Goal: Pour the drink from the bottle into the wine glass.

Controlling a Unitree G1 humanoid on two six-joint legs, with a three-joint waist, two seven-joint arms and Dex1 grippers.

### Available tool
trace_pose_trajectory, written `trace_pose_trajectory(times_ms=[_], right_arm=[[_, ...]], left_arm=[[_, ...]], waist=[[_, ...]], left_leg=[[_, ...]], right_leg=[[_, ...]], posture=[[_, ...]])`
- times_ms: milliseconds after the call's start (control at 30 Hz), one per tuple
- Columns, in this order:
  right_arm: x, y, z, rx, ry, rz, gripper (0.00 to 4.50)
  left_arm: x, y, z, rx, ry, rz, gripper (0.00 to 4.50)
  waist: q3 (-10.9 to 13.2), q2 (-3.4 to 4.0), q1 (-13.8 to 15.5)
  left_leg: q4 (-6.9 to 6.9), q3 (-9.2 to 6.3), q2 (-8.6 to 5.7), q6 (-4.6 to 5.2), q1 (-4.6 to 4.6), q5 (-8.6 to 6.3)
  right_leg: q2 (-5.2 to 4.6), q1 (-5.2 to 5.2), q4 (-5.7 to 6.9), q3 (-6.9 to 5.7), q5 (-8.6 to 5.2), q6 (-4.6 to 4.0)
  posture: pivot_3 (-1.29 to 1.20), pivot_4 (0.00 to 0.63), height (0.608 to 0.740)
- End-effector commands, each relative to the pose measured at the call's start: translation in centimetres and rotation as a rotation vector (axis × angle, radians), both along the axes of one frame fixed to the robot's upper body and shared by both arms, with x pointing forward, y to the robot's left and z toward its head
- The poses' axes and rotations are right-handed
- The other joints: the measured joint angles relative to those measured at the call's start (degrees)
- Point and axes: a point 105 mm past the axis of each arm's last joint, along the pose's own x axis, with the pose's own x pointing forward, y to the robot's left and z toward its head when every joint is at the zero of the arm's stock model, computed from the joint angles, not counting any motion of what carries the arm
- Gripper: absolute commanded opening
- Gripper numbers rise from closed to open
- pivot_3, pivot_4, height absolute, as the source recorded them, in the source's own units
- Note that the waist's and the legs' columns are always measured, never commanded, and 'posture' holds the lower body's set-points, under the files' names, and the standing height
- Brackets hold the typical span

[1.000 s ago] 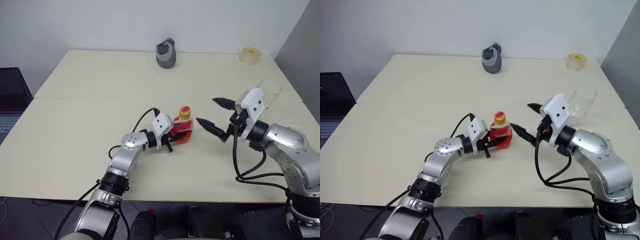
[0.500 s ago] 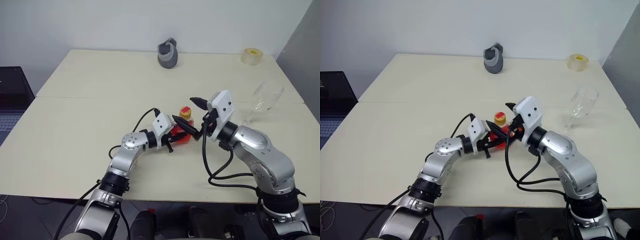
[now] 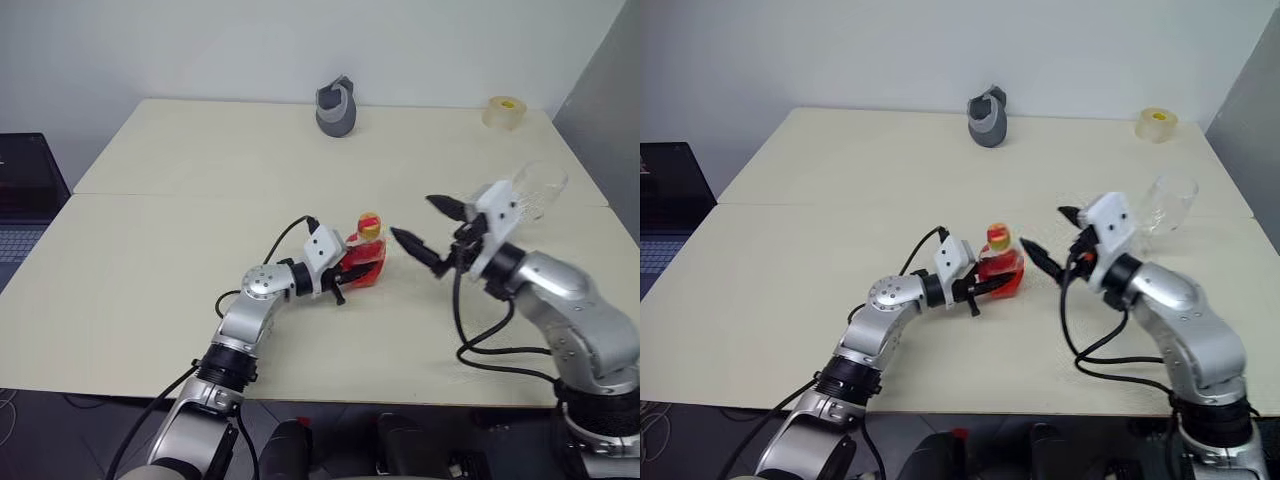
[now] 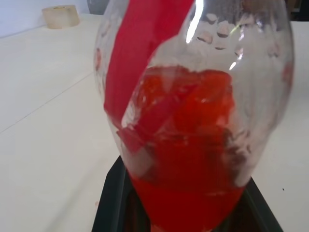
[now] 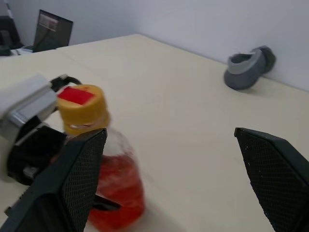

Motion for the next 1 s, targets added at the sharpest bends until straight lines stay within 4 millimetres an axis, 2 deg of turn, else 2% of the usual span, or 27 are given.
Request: trace_pose_trajectory(times_ms=[33, 167, 367, 700, 1000], right_arm=[[-2.1, 0.9, 0.8, -0.018, -0.005, 0.136, 4.5], [-3.4, 3.4, 1.0, -0.03, -0.02, 0.232, 4.5], [-1.7, 5.5, 1.5, -0.008, -0.109, 0.155, 4.5], [0.6, 4.9, 1.8, -0.026, -0.164, 0.02, 4.5], [0.3, 2.9, 1.7, -0.025, -0.141, -0.007, 4.5]], left_arm=[[-0.2, -0.4, 1.6, -0.034, -0.055, -0.023, 0.87], [-0.2, -0.5, 1.6, -0.034, -0.055, -0.025, 0.87], [-0.2, -0.6, 1.6, -0.033, -0.055, -0.032, 0.87], [-0.2, -0.7, 1.7, -0.032, -0.056, -0.035, 0.87], [-0.1, -0.5, 1.7, -0.031, -0.056, -0.031, 0.87]], waist=[[0.0, 0.0, 0.0], [0.0, 0.0, -0.2], [0.0, 0.0, -0.1], [0.0, 0.0, 0.0], [0.0, 0.0, 0.0]], left_leg=[[-0.01, 0.0, 0.01, 0.0, 0.0, 0.0], [-0.02, 0.02, 0.05, 0.01, 0.03, 0.0], [0.0, -0.01, 0.04, 0.0, 0.02, 0.0], [0.01, -0.01, 0.0, -0.01, 0.0, 0.01], [0.02, -0.01, 0.0, -0.01, -0.01, 0.0]], right_leg=[[0.01, 0.0, 0.0, 0.0, 0.0, 0.0], [0.04, 0.0, 0.01, 0.03, 0.0, 0.0], [0.06, 0.0, 0.02, 0.0, 0.0, 0.0], [-0.01, 0.0, -0.01, 0.0, 0.0, 0.0], [-0.01, 0.0, -0.01, 0.0, 0.0, 0.0]], posture=[[0.0, 0.15, 0.74], [0.0, 0.15, 0.74], [0.0, 0.15, 0.74], [0.0, 0.15, 0.74], [0.0, 0.15, 0.74]])
